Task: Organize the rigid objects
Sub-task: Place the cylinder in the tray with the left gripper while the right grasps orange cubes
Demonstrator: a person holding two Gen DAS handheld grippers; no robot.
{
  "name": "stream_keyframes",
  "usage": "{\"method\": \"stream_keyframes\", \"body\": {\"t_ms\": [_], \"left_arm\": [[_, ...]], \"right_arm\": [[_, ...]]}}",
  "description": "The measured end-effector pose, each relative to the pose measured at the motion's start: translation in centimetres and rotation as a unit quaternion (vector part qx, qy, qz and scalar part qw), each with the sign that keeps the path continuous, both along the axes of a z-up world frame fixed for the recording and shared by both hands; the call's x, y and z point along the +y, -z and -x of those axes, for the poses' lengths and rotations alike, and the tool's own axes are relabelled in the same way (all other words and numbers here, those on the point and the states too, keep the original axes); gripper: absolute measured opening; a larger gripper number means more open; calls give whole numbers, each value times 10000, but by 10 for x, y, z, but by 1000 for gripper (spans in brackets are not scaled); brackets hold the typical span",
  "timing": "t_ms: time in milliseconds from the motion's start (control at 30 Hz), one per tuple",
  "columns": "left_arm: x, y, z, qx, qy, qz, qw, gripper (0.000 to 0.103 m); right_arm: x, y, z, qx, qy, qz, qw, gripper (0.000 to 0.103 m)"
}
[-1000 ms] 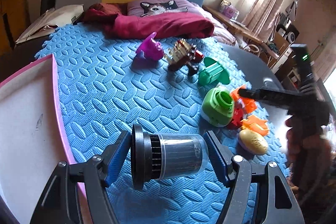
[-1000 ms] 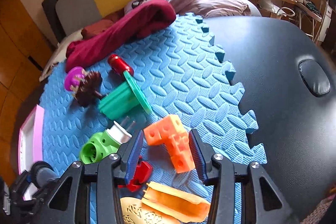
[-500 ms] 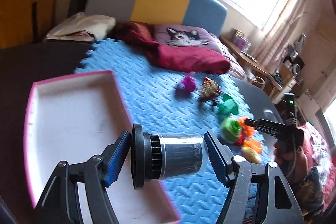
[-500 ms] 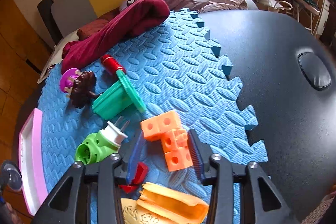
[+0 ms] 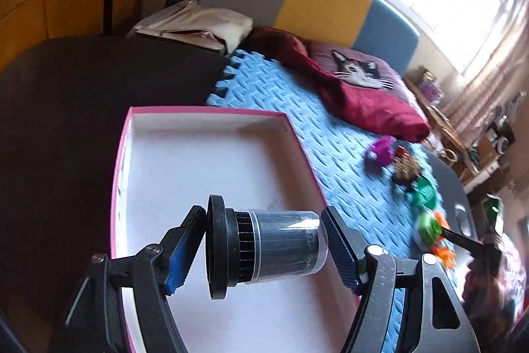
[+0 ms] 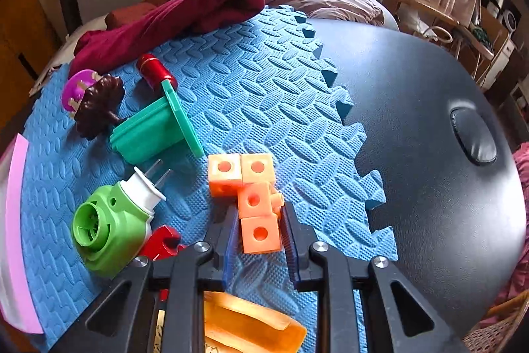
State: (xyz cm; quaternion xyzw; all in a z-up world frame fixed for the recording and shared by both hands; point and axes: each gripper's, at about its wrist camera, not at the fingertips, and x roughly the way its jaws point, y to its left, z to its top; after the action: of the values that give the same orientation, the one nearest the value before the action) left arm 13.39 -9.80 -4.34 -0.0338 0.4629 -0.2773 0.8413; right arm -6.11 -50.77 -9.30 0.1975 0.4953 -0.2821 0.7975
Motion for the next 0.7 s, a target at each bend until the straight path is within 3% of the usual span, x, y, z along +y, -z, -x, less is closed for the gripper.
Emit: {"method": "stream_keyframes", "body": {"t_ms": [200, 400, 467, 500, 700], "left_arm": [[-20, 16, -33, 123, -174, -171, 9996, 72], [-44, 19, -62, 30, -208, -180, 9996, 74], [-46, 19, -67, 27, -238, -182, 9995, 83], [-45, 18, -68, 32, -299, -165, 9994, 88], [-21, 6, -47, -159, -585, -128, 9981, 89]], "right_arm": [[7, 1, -3, -9, -131, 91, 9999, 36], [11, 0, -4, -27, -213, 250, 9995, 31], [12, 0, -5, -29, -257, 291, 9992, 30], [12, 0, -5, -28, -269, 306, 9992, 29], [12, 0, -7, -12, -295, 336, 9990, 30]]}}
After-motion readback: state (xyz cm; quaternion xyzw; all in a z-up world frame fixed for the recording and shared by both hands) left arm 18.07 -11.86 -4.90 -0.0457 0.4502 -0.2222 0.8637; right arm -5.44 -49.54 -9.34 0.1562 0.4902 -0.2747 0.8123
